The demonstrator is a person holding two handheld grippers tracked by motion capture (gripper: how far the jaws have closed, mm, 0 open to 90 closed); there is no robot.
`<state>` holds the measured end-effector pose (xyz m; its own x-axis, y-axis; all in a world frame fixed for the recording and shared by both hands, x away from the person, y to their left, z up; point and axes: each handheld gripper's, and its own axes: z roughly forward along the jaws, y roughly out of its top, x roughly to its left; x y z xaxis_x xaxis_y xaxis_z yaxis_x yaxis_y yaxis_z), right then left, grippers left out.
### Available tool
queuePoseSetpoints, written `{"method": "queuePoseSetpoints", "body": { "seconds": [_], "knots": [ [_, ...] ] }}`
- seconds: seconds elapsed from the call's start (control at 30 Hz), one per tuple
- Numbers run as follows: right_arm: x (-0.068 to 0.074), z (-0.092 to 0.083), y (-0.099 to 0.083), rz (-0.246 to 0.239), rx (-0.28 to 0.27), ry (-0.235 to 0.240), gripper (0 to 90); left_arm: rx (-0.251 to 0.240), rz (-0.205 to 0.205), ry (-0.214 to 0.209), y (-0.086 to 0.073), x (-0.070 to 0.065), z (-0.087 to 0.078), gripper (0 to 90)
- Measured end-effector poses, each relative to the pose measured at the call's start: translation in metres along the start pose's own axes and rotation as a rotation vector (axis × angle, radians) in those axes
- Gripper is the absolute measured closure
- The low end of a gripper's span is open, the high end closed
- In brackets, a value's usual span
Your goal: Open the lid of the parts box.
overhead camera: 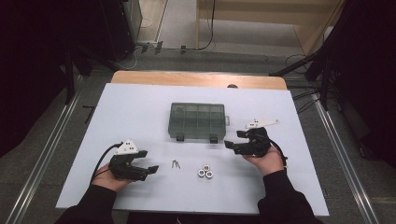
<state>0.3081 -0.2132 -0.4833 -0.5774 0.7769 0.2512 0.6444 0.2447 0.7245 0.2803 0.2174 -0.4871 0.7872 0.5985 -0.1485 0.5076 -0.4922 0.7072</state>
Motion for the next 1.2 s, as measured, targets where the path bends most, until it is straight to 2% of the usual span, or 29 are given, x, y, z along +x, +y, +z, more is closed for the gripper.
{"method": "queuePoseSetpoints", "body": {
  "seconds": [0.07,0.17,0.2,0.23,0.27,0.33,0.37,0.4,0.43,0.47,0.53,0.7,1.2],
  "knots": [
    [0.000,0.001,0.001,0.002,0.008,0.000,31.3,-0.001,-0.002,0.000,0.000,0.000,0.000,23.1],
    [-0.002,0.005,0.005,-0.003,0.022,0.000,40.1,-0.001,-0.005,0.004,0.001,0.002,0.000,23.0],
    [-0.002,0.005,0.005,-0.003,0.022,0.000,40.1,-0.001,-0.005,0.004,0.001,0.002,0.000,23.1],
    [-0.003,0.008,0.007,-0.006,0.046,-0.006,48.8,-0.004,-0.010,0.006,0.001,0.003,0.000,23.0],
    [-0.003,0.008,0.007,-0.006,0.046,-0.006,48.8,-0.004,-0.010,0.006,0.001,0.003,0.000,23.1],
    [-0.005,0.010,0.010,-0.010,0.057,-0.002,63.3,-0.001,-0.011,0.008,0.001,0.003,0.000,23.0],
    [-0.005,0.010,0.010,-0.014,0.063,0.000,67.9,-0.001,-0.010,0.009,0.001,0.003,0.000,23.1],
    [-0.005,0.010,0.010,-0.014,0.063,0.000,67.9,-0.001,-0.010,0.009,0.001,0.003,0.000,23.0],
    [-0.006,0.010,0.010,-0.014,0.070,0.001,72.9,-0.001,-0.010,0.012,0.000,0.003,0.000,23.0],
    [-0.007,0.011,0.010,-0.017,0.081,0.006,82.2,-0.002,-0.009,0.013,0.000,0.003,0.000,23.1],
    [-0.009,0.013,0.010,-0.017,0.087,0.012,90.0,0.000,-0.012,0.017,0.000,0.003,0.001,23.1],
    [-0.013,0.018,0.009,0.017,0.120,0.025,90.0,0.002,-0.011,0.020,0.000,0.003,0.001,23.1],
    [-0.013,0.026,0.013,0.018,0.138,0.035,90.0,-0.008,-0.018,0.033,-0.002,0.004,-0.001,23.1]
  ]
}}
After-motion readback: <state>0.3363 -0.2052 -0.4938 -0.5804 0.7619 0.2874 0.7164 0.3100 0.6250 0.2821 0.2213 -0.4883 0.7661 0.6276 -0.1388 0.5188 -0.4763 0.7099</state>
